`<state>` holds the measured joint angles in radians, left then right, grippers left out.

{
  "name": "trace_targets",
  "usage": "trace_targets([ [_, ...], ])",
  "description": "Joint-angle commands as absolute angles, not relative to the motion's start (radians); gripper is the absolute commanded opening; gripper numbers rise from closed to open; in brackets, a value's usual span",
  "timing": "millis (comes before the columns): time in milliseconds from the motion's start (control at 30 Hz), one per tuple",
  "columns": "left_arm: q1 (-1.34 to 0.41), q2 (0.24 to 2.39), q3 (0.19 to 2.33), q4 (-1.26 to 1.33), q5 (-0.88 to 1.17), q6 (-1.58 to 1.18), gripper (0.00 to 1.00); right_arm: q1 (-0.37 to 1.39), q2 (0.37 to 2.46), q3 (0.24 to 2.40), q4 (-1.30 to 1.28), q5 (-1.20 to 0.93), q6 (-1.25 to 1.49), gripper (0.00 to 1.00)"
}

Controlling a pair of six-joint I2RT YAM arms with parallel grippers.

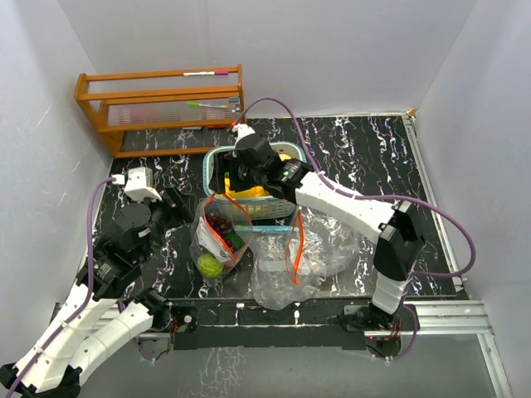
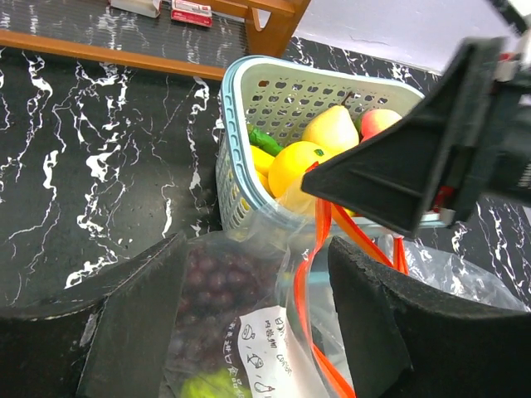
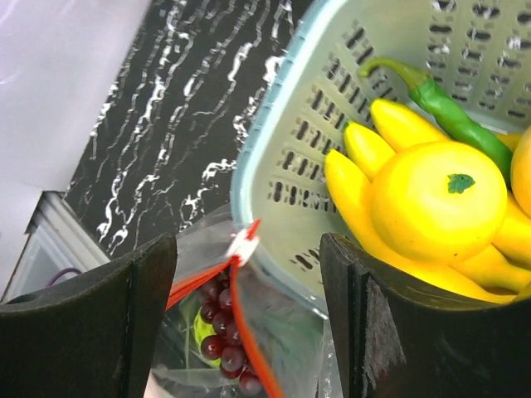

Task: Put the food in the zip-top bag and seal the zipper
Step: Pick up the zipper food storage bag at the center of the board.

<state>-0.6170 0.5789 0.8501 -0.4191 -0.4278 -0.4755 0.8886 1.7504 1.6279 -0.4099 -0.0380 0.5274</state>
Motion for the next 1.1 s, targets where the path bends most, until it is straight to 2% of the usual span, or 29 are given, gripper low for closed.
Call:
trace_targets([
  [0, -0.618, 0.569, 0.841, -0.411, -0.425, -0.452, 0.66, 0.893, 1.772, 1.696, -0.431, 0.048, 0.599, 0.72],
  [267, -0.618, 0.559, 0.83, -0.413, -0.432, -0.449, 0.65, 0.897, 1.753, 1.651, -0.41, -0.009, 0.606, 0.7],
  [433, -0.618, 0.556, 0.821, -0.411, -0.435, -0.449, 0.57, 0.901, 1.707, 1.597, -0.38, -0.024, 0.623, 0.66],
  [567, -0.618, 0.562, 0.819, -0.41, -0.439, -0.451, 0.57, 0.918, 1.708, 1.587, -0.368, -0.039, 0.639, 0.64],
  [700, -0.618, 0.566, 0.824, -0.407, -0.439, -0.449, 0.57, 0.945, 1.728, 1.609, -0.383, -0.028, 0.642, 0.55],
  [833, -0.618, 0.56, 0.822, -0.412, -0.44, -0.45, 0.58, 0.98, 1.74, 1.63, -0.433, 0.054, 0.641, 0.55],
  [1067, -0.618, 0.543, 0.82, -0.423, -0.454, -0.448, 0.58, 0.999, 1.738, 1.631, -0.48, 0.148, 0.631, 0.31],
])
